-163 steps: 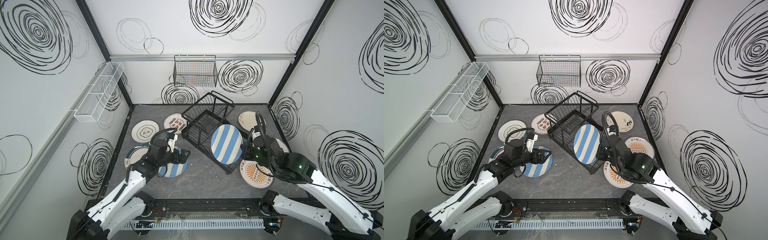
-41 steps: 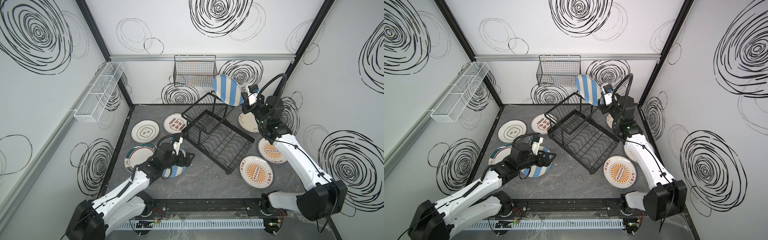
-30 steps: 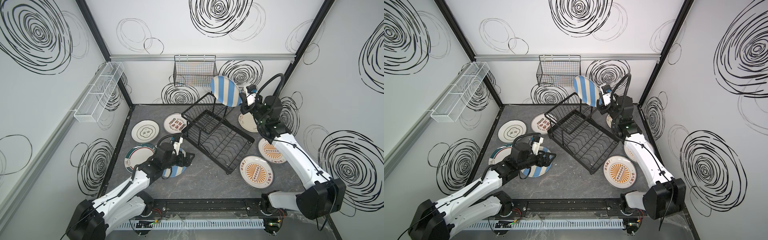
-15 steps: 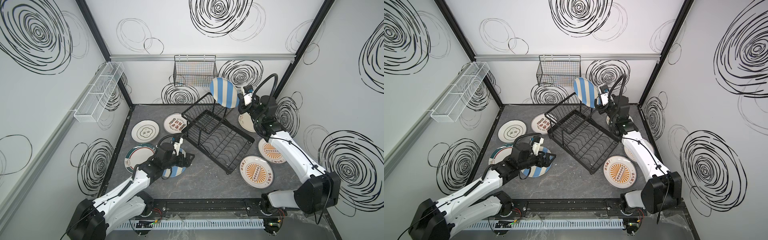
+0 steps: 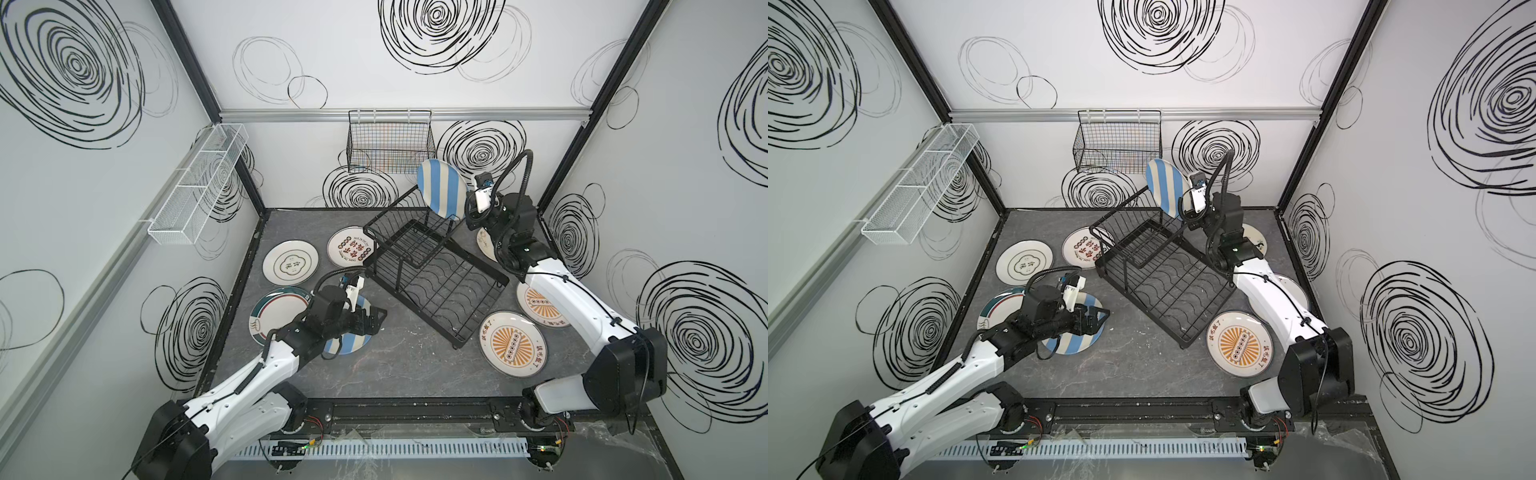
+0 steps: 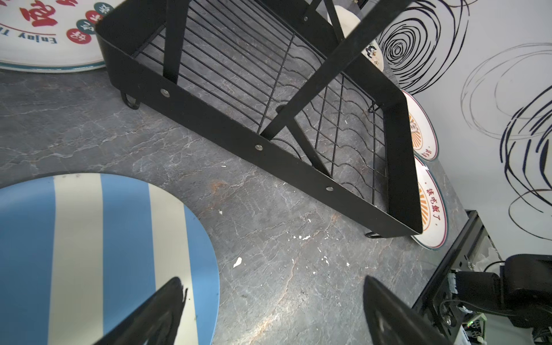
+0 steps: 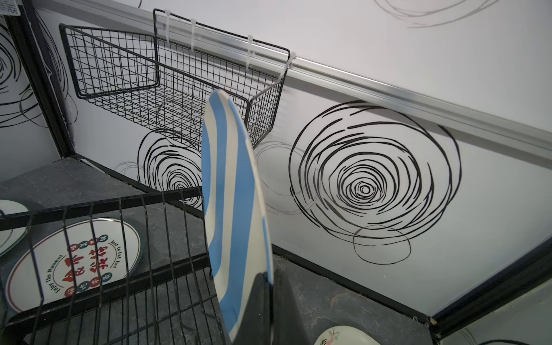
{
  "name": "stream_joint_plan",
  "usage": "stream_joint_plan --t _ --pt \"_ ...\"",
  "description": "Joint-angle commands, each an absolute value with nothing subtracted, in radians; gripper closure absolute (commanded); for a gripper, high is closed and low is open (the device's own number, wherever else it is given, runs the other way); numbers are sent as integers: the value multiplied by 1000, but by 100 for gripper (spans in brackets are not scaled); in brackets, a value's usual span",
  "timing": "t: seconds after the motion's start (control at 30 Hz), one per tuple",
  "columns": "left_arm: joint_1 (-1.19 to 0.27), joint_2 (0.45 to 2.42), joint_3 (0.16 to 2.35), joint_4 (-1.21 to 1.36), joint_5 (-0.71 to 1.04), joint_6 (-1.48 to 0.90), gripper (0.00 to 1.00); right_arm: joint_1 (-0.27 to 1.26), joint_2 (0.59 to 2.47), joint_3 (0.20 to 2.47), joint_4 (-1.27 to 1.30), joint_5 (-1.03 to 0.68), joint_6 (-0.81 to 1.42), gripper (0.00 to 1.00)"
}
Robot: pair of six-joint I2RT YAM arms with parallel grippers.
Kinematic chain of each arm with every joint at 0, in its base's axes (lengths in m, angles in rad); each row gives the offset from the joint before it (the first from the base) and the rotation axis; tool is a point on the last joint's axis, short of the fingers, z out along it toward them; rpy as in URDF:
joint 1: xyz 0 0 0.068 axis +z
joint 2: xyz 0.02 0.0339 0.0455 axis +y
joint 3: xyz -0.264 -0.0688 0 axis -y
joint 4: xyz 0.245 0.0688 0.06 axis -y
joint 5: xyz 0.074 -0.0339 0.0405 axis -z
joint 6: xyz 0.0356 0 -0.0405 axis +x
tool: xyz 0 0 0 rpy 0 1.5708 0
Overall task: Load the plates into the dish rack
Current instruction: 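Hold the striped plate above the rack's far end with the right gripper, then lower the striped plate into the rack's far slot and open the right gripper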
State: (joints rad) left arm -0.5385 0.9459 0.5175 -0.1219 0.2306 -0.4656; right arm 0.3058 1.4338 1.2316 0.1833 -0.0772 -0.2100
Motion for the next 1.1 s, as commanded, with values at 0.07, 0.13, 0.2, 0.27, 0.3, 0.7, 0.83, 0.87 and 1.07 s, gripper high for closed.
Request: stream_joint_plan --t 0.07,0.13,0.2,0.27,0.3,0.7,0.83,0.87,1.07 --pt "-525 924 524 -110 227 -451 4 314 1441 1268 214 -32 -201 100" --pt "-522 924 522 -109 230 -449 4 313 1445 1264 215 -31 -206 100" --pt "-521 923 522 -109 232 -448 4 312 1449 1262 213 -25 -209 100" --pt "-519 923 522 -109 234 -446 4 308 1450 1264 209 -23 -212 95" --pt "-518 924 522 -109 233 -447 4 308 1450 1264 207 -24 -212 92" --pt "-501 905 529 -121 229 -448 4 310 1437 1309 172 -41 -215 59" --pt "-485 911 533 -140 204 -453 4 314 1422 1359 120 -46 -216 42" --pt "-475 916 535 -146 199 -454 4 315 1413 1374 102 -46 -215 37" --pt "-422 922 561 -188 174 -441 4 317 1344 1481 -78 -59 -124 20"
